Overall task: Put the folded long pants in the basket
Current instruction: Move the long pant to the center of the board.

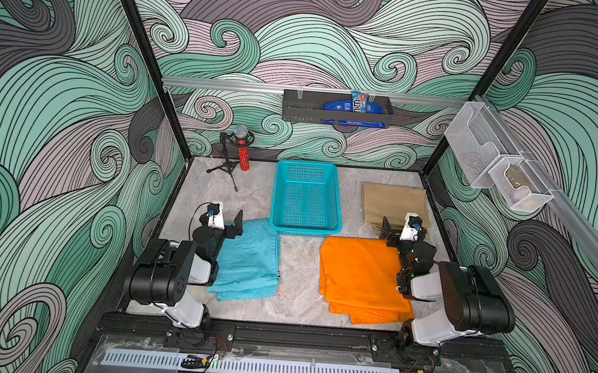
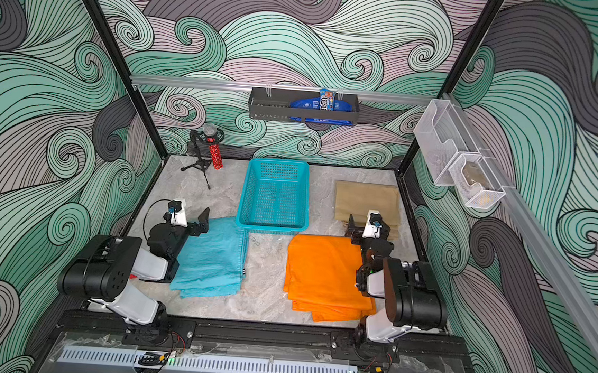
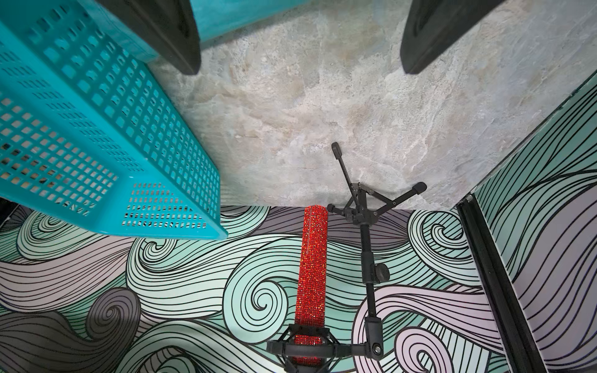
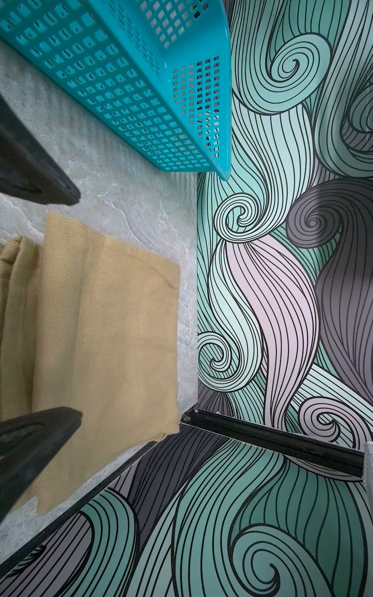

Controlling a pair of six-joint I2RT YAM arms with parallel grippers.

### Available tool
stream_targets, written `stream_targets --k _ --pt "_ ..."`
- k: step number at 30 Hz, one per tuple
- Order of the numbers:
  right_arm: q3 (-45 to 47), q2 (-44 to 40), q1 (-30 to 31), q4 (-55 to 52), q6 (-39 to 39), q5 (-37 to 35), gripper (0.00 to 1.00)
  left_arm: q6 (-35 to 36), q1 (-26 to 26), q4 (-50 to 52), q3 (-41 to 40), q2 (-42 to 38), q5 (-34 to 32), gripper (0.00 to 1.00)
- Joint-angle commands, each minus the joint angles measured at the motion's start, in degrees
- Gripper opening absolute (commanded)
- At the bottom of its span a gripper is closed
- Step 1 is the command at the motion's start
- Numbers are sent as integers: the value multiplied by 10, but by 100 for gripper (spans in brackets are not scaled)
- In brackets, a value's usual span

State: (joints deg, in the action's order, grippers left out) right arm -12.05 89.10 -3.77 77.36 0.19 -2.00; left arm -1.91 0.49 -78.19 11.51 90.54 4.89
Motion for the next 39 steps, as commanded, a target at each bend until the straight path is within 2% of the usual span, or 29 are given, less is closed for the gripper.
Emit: stream_targets --k 1,30,32,35,37,38,39 --pt "-2 0 2 6 -2 -1 100 9 -7 -18 3 1 -15 99" --pt "-5 1 1 0 0 1 100 3 -3 2 10 -1 -23 99" --pt "-3 -3 1 0 6 -16 100 1 -5 4 12 -7 -35 98" --pt "-19 -52 2 -69 30 -83 100 -15 -5 94 43 -53 -75 98" --pt "-64 -96 -1 -210 82 -165 100 -16 -6 168 71 -82 -87 99" --pt "-91 -109 -8 -281 116 -177 100 -19 -6 202 90 -86 -91 99" --pt "-124 -116 -21 -354 144 -160 100 -35 -6 251 116 -107 -100 98"
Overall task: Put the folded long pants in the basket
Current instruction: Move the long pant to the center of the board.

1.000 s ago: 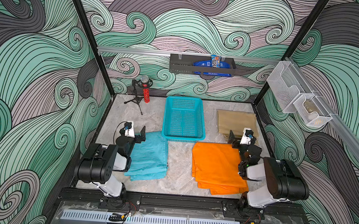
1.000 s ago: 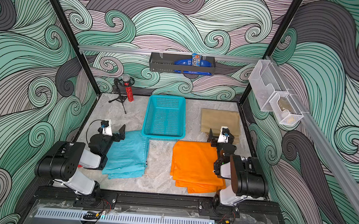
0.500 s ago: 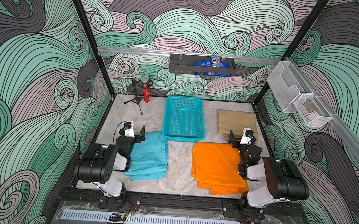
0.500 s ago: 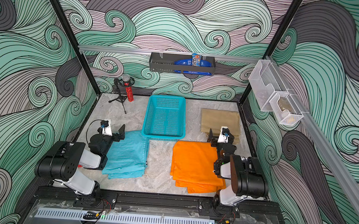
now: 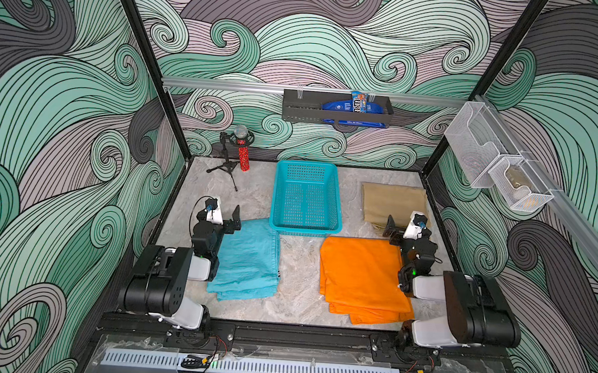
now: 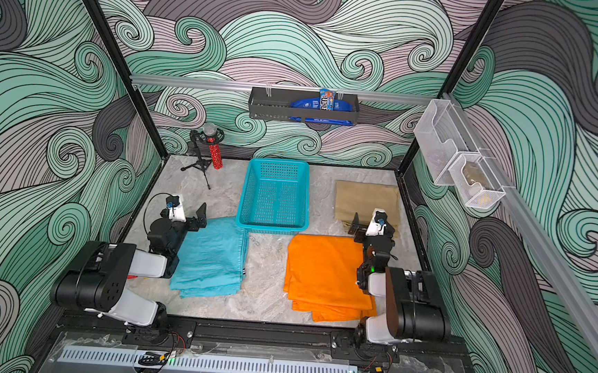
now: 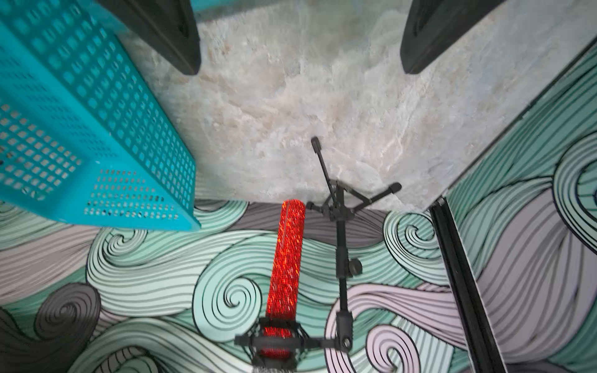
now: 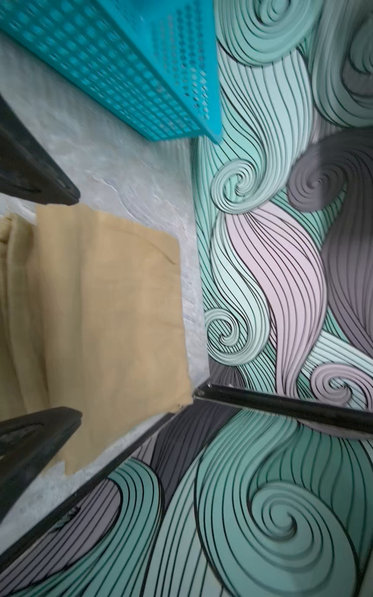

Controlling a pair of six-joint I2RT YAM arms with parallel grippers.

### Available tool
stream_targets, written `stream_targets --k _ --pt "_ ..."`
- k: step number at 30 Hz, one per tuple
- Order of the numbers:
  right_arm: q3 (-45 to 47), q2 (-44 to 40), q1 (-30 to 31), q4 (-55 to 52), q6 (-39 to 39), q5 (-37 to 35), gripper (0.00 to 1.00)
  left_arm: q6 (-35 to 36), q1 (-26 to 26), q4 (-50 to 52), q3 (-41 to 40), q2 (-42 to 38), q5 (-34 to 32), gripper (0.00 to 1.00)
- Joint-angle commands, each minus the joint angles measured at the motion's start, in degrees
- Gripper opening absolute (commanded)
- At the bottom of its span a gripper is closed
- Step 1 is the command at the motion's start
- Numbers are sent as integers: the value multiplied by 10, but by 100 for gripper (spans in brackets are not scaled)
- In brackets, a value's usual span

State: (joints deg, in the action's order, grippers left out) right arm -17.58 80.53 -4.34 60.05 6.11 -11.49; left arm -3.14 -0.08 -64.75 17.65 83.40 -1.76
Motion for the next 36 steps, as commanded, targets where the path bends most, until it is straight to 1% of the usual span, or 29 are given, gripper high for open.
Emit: stream_targets --k 1,3,4,5,6,8,10,12,14,18,21,23,24,26,27,30,31,33,34,36 --pt "-97 -30 -26 -237 103 -31 100 -44 0 174 88 -42 -40 98" --pt "-146 -18 -32 -317 117 12 100 -68 -2 305 164 -39 -39 99" --pt "-174 -7 -32 -358 119 22 100 -87 -2 376 204 -38 -37 99" --pt "-197 4 -31 -392 121 26 100 -101 -4 420 235 -38 -38 98" --pt "-225 18 -31 -431 119 34 100 -118 -8 458 261 -42 -39 98" --pt "-271 44 -32 -491 119 43 99 -146 -17 502 297 -52 -19 94" --pt "-326 76 -32 -550 120 75 93 -175 -43 548 336 -57 5 93" --pt "-373 106 -31 -590 123 136 85 -197 -83 580 366 -59 11 92" --pt "-402 131 -25 -611 129 168 83 -217 -131 593 379 -64 4 92" --pt "-442 176 -24 -640 121 132 83 -271 -223 568 381 -79 -4 92" --pt "-485 225 -28 -663 109 108 83 -294 -291 506 384 -58 -5 92" --pt "-523 266 -38 -677 114 122 78 -303 -331 472 411 -15 5 92" --pt "-548 291 -46 -691 123 145 72 -308 -348 471 446 25 21 92" --pt "-589 328 -60 -715 142 184 58 -315 -376 506 541 101 54 92" --pt "-599 339 -66 -716 149 198 55 -313 -392 523 606 143 65 92" --pt "-609 359 -68 -717 158 214 42 -295 -434 591 772 259 69 92" --pt "-610 367 -68 -717 162 224 37 -295 -445 612 826 297 70 92" --pt "-607 379 -68 -718 170 239 31 -309 -457 658 917 368 79 92" --pt "-602 383 -68 -720 172 244 29 -322 -460 678 961 402 89 92" --pt "-585 384 -66 -720 175 246 29 -345 -464 698 1018 457 105 92"
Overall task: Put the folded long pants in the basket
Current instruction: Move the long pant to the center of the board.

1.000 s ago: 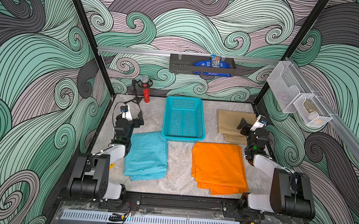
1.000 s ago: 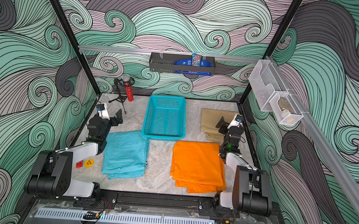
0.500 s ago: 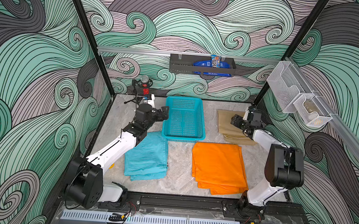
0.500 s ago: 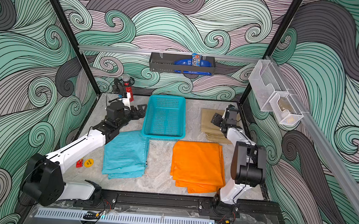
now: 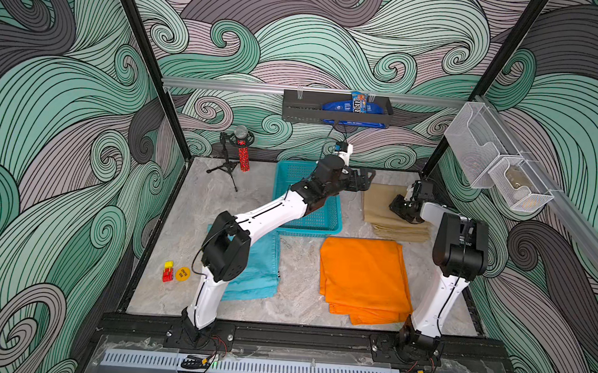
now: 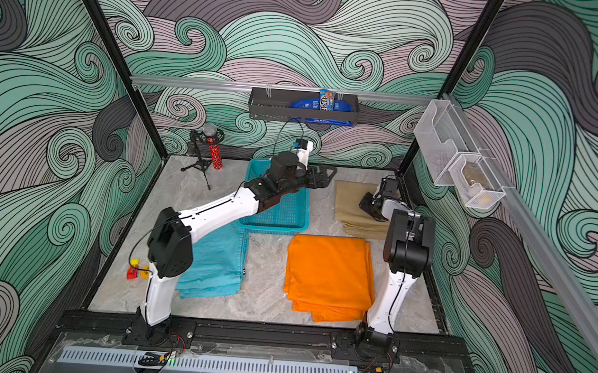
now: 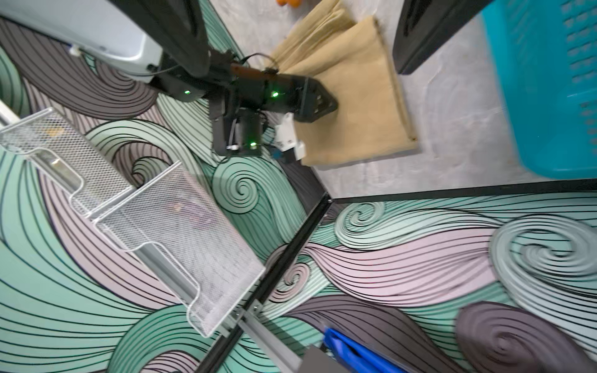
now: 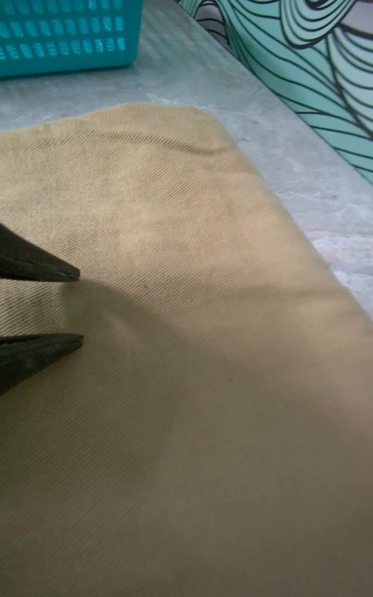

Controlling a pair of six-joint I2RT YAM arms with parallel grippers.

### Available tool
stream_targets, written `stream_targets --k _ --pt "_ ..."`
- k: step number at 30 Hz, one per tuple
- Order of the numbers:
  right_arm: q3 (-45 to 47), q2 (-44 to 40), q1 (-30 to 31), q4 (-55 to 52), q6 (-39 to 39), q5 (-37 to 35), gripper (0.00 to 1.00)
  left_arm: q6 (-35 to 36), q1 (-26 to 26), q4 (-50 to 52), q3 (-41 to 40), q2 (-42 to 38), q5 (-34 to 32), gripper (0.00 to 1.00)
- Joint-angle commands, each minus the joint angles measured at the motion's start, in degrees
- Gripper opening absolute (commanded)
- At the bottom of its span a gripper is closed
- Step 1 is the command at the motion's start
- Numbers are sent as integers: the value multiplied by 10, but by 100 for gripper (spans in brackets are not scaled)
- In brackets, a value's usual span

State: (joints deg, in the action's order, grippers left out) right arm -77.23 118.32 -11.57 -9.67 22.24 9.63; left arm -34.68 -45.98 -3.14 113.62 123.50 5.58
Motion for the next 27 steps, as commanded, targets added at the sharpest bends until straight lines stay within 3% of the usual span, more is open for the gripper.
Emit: stream_targets --k 1,5,10,17,22,24,27 --pt "22 4 8 -22 14 36 29 -38 -7 94 80 79 34 92" --pt "55 -7 29 -21 12 32 30 -45 -21 138 141 141 -1 92" --pt "80 -12 54 -20 22 33 30 -72 -21 139 139 169 -47 93" --pt "95 -64 55 -18 6 35 33 -99 -12 125 138 202 -56 93" --pt "94 -120 23 -19 -7 21 45 -106 -5 116 139 220 -64 94" --pt "85 -127 10 -18 -23 -20 50 -108 -2 111 139 225 -66 93" --pt "72 -130 -18 -19 -39 -42 68 -107 -2 110 145 231 -72 94"
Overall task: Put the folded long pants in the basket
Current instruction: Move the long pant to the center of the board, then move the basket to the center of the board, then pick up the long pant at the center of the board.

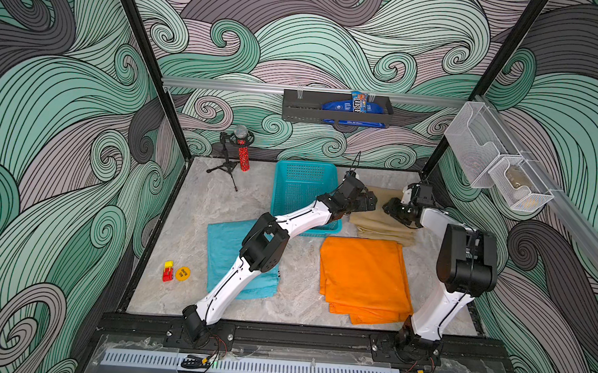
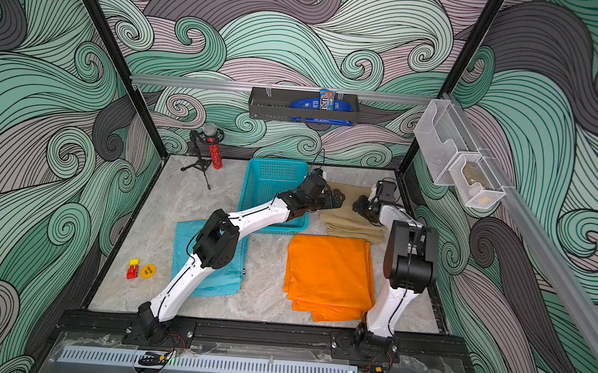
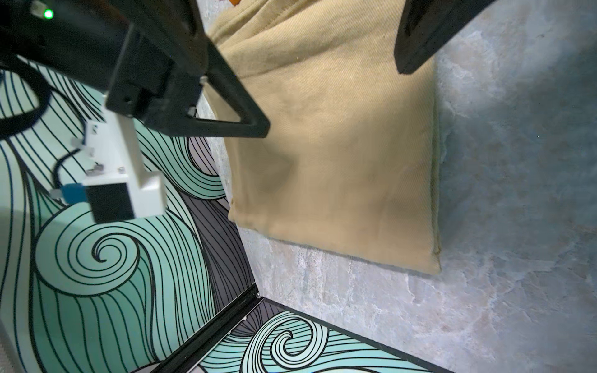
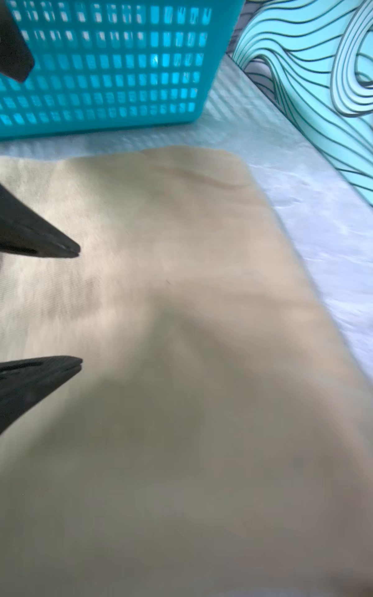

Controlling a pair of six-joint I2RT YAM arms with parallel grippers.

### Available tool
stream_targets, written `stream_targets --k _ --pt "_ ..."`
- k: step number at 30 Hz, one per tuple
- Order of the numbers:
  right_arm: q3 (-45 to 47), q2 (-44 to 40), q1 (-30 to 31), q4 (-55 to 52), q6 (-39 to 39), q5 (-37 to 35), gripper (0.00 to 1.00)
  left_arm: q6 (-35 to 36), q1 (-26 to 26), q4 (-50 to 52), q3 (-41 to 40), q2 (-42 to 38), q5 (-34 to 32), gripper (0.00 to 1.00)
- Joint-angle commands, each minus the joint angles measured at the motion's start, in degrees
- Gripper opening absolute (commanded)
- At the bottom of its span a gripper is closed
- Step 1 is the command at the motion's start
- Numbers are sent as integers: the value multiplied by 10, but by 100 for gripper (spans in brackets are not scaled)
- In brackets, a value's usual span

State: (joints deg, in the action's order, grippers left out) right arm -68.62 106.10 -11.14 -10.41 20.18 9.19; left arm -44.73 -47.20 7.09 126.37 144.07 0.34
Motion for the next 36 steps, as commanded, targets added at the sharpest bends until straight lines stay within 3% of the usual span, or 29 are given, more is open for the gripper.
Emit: stream_targets --k 1,6,10,14,25,28,36 --pt "-17 -7 -36 -12 -18 -37 71 -5 11 8 18 26 -22 93" --pt "-14 24 -108 -2 -24 15 88 29 13 57 22 16 -67 94" --pt "12 43 -126 38 -25 83 92 46 27 74 -4 -6 -89 94" --pt "17 66 -126 45 -26 104 93 60 32 75 -6 -12 -92 95" --pt "25 104 -107 47 -13 143 86 11 25 49 20 45 18 95" --pt "23 110 -87 47 -14 145 75 11 16 47 21 40 25 95" --pt "16 122 -79 49 -2 168 23 11 8 64 11 44 -11 95"
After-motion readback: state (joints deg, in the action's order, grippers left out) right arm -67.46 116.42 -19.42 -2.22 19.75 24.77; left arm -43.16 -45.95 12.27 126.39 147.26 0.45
